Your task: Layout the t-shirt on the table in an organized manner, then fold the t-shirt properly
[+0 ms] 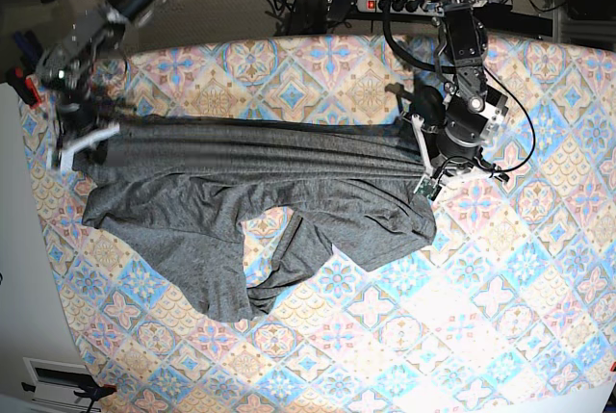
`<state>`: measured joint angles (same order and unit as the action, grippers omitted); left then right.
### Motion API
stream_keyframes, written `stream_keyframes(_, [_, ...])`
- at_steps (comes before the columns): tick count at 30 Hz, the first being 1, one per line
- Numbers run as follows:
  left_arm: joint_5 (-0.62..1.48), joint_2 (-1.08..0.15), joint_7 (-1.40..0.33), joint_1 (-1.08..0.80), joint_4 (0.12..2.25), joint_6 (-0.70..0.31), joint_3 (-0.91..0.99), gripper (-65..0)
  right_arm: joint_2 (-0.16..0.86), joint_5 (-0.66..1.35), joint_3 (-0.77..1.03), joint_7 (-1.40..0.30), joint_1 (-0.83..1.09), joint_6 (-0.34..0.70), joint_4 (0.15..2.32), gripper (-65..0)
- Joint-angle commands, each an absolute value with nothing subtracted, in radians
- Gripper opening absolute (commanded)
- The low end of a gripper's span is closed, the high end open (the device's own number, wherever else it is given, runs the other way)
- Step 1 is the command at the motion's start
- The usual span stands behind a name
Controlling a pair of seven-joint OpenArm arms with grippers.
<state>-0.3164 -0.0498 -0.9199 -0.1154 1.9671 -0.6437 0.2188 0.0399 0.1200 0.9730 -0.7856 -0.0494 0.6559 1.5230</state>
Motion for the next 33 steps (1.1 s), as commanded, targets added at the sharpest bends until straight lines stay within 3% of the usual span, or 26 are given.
stream_keyframes(1, [-0.338,-0.059,-0.906,-0.099,1.988,-0.633,0.225,-65.0,0.061,0.143,0.972,-0.757,-0.082,0.654,1.544,-65.0])
stream_keyframes(13, [-0.340,-0.059,-0.905,-0.008,1.811,-0.633,0.222,-65.0,0.101,0.143,0.972,-0.765,-0.094,0.654,1.438,-65.0])
stream_keyframes(33, [-0.338,-0.058,-0.905,-0.031,1.744,-0.634,0.217,-65.0,0.143,0.142,0.972,-0.763,-0.148,0.654,1.274,-65.0])
